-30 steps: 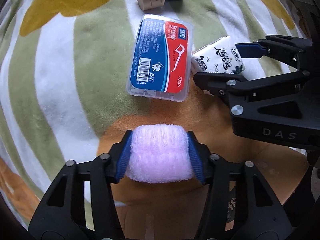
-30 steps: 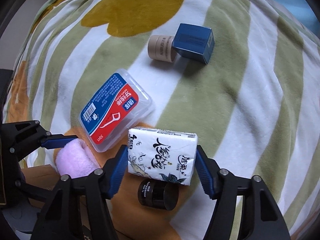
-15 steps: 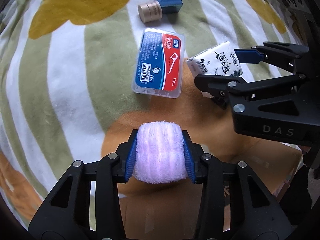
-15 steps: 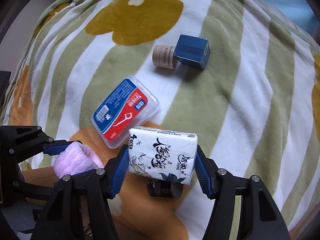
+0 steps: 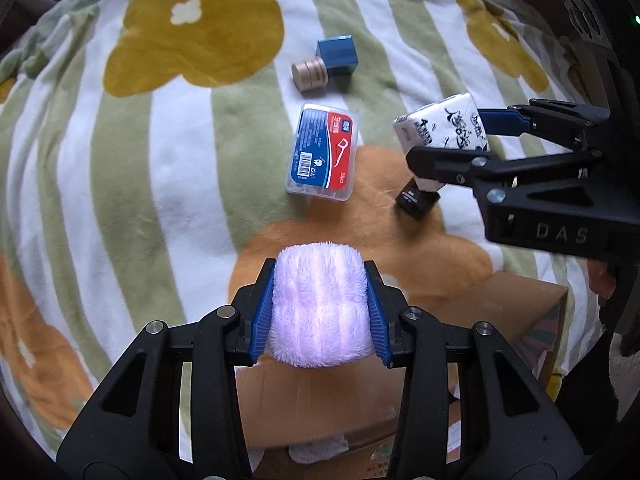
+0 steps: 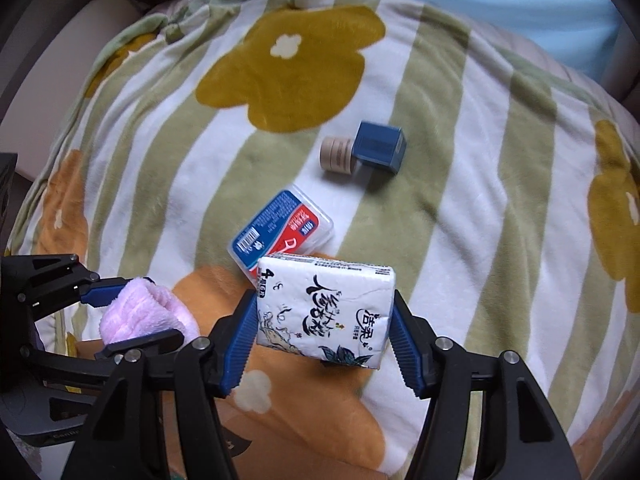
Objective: Organize objects
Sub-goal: 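Carry the pink roll and tissue pack into the cardboard box and release both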
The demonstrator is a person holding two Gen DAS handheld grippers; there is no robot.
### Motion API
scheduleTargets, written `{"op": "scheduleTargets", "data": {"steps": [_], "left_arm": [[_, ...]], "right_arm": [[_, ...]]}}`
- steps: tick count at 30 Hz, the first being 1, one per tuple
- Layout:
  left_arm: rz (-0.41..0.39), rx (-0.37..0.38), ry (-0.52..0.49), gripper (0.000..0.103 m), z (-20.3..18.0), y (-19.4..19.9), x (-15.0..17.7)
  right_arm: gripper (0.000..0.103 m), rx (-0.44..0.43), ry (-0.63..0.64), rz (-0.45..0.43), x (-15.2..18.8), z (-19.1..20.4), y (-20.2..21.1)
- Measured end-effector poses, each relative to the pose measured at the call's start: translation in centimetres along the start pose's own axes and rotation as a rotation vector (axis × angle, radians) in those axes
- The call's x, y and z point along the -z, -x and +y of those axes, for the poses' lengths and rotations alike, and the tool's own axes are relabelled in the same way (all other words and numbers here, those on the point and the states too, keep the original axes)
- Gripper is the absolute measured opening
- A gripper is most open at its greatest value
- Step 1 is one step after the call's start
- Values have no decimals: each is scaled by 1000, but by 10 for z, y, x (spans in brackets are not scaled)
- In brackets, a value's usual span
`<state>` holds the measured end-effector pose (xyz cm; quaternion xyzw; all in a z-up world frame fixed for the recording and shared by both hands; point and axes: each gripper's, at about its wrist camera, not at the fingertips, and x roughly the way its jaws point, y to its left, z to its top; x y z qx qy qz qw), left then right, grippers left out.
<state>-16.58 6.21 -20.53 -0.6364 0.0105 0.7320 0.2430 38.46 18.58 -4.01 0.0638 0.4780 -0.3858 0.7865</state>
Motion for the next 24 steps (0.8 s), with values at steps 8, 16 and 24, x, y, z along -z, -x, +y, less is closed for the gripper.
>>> {"op": "scheduleTargets", "data": {"steps": [8,16,24], "left_arm": [[-78,-12,-17,38,-12,41,26],[-152,1,-20,38,-23,78,67],[-194,12,-17,38,-35,95,126]], "right_arm": [[58,24,-16,-51,14,25,44],[58,37,-17,-91,54,55,87],[58,46,-56,-74,115,78,113]]}}
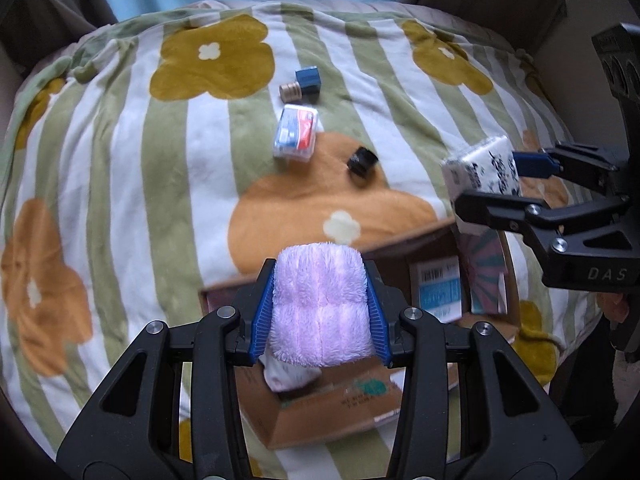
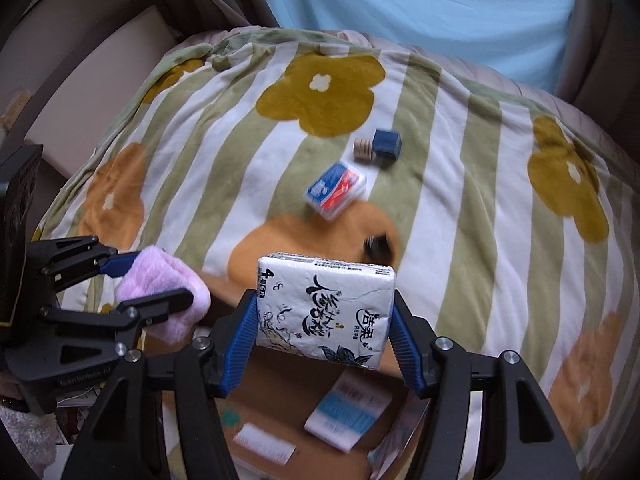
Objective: Organize objects
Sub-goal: 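Carry the pink roll and tissue pack into the cardboard box and release both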
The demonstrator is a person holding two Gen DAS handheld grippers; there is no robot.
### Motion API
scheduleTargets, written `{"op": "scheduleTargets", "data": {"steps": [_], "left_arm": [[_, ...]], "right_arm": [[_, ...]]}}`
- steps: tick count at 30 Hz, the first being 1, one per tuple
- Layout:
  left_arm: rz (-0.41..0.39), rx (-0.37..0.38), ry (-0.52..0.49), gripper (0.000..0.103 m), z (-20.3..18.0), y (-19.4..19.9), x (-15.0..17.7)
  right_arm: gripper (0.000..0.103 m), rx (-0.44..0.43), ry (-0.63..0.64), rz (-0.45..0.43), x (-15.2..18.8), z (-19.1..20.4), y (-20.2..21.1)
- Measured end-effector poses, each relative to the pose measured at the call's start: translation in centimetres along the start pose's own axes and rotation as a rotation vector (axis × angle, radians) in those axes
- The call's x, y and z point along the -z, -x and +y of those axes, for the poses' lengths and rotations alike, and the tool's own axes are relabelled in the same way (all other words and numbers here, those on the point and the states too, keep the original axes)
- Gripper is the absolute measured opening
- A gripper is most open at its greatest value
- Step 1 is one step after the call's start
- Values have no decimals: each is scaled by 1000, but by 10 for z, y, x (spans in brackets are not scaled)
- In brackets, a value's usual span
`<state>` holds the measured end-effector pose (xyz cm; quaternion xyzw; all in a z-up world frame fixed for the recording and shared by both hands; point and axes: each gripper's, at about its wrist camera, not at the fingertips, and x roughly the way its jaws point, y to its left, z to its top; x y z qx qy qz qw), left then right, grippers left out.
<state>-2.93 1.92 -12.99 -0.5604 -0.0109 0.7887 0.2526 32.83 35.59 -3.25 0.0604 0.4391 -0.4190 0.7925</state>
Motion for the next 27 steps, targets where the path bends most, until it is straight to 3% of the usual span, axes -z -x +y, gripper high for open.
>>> {"op": "scheduleTargets", "data": {"steps": [4,15,27], "left_arm": [[8,11,11,38,-3,-2,28],[64,17,27,38,-6,-46,82],[60,7,-3,41,-10,-51,82]], "right_arm": [[58,33,-55,62,27,7,-1],[58,16,-91,150,85,15,-39],[58,24,-120,152,75,11,-47]]}}
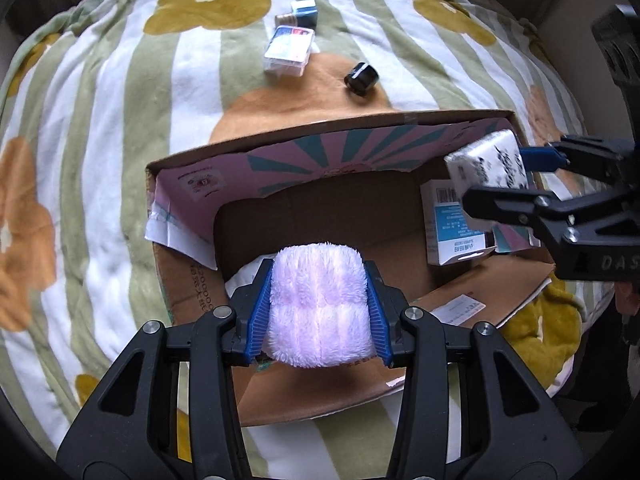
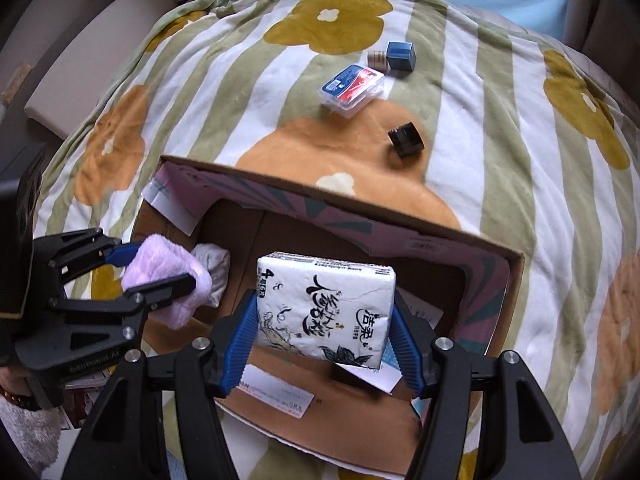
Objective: Organize objects
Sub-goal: 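Carry the pink roll and tissue pack into the cardboard box and release both, then grasp the floss box with the left tool while the right tool grasps the blue cube box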
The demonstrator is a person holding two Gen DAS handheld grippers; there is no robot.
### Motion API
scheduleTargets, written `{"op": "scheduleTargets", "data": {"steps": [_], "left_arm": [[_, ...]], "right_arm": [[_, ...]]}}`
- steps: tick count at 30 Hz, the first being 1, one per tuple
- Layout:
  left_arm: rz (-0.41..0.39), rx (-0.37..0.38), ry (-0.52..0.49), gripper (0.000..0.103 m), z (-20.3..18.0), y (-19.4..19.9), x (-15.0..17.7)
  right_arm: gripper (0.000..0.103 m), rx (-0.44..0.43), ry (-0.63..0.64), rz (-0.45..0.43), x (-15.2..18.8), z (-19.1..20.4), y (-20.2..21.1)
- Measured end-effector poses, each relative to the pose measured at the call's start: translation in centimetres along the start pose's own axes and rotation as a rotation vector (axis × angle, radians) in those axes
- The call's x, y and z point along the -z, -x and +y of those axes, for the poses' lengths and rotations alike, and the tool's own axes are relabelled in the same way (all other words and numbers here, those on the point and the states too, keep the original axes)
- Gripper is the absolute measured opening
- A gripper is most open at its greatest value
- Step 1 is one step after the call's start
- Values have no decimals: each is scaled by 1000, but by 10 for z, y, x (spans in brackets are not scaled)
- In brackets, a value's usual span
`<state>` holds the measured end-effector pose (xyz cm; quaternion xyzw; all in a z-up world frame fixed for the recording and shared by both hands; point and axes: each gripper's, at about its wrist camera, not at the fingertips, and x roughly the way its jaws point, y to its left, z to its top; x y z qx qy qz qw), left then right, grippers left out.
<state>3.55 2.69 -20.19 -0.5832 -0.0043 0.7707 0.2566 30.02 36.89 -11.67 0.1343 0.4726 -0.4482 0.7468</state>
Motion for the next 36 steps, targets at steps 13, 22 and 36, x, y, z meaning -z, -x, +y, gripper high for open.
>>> {"op": "scheduleTargets", "data": {"steps": [13,22,36], "left_arm": [[-6,-68,-31,103,0,5,7],[3,-57,-11,103,9,6,10],[7,-55,-2,103,14,10,0]], "right_arm": [[101,20,-50,29,9,-5,-1],[101,22,-106,44,10,-12,0],[101,25,-140,109,3,-15,-6]]}}
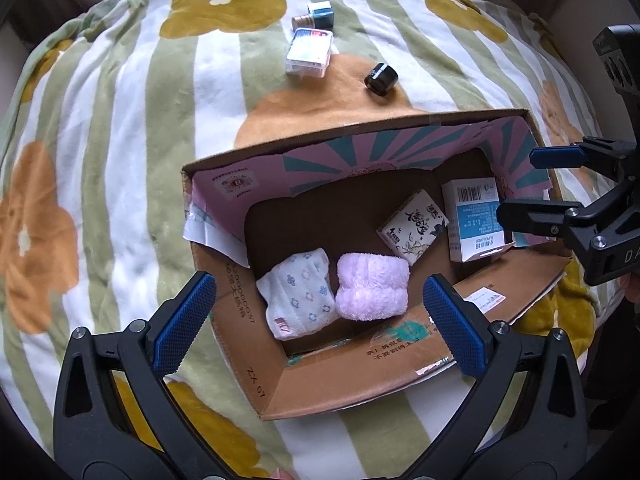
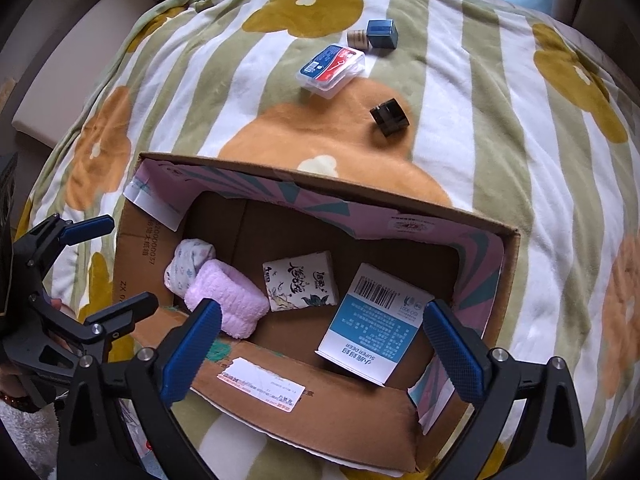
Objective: Organize objects
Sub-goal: 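Grasp the floss box with the left tool while the right tool grasps the blue cube box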
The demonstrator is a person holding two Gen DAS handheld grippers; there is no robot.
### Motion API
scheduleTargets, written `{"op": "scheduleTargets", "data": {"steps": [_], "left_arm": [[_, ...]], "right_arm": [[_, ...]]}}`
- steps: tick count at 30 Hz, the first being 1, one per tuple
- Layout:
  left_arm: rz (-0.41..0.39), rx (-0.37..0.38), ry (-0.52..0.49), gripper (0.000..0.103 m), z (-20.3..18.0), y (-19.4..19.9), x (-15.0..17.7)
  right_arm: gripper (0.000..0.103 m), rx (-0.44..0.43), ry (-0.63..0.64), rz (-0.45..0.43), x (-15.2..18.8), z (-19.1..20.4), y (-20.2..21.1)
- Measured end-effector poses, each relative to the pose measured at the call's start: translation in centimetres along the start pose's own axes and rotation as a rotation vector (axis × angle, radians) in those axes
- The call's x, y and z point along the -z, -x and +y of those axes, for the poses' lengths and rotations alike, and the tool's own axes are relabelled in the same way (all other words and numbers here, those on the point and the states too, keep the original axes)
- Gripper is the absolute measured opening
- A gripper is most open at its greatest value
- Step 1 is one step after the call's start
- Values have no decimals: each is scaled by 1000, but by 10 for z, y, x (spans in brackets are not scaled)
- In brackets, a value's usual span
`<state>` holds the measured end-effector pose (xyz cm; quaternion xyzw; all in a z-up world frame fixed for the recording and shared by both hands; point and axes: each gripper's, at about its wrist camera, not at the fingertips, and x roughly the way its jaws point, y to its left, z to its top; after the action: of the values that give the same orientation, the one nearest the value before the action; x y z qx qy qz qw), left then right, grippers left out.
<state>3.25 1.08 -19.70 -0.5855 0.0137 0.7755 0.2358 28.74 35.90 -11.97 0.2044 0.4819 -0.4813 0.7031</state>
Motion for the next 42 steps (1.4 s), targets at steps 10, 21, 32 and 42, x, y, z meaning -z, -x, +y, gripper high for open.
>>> {"op": "scheduleTargets", "data": {"steps": [10,21,32,42], "left_arm": [[-18,2,24,103,17,17,-29],[-120,2,50,103,36,23,-106],[-135,16,-11,103,31,-12,-183],[-35,153,-11,98,29,-101,-241]], "right_arm": [[101,9,8,7,-31,4,29],[101,57,-65,-86,-116,-18,52],[101,32,-168,-88,-217,-52,24],[101,63,-209,-6,-282,-93,-70]]}}
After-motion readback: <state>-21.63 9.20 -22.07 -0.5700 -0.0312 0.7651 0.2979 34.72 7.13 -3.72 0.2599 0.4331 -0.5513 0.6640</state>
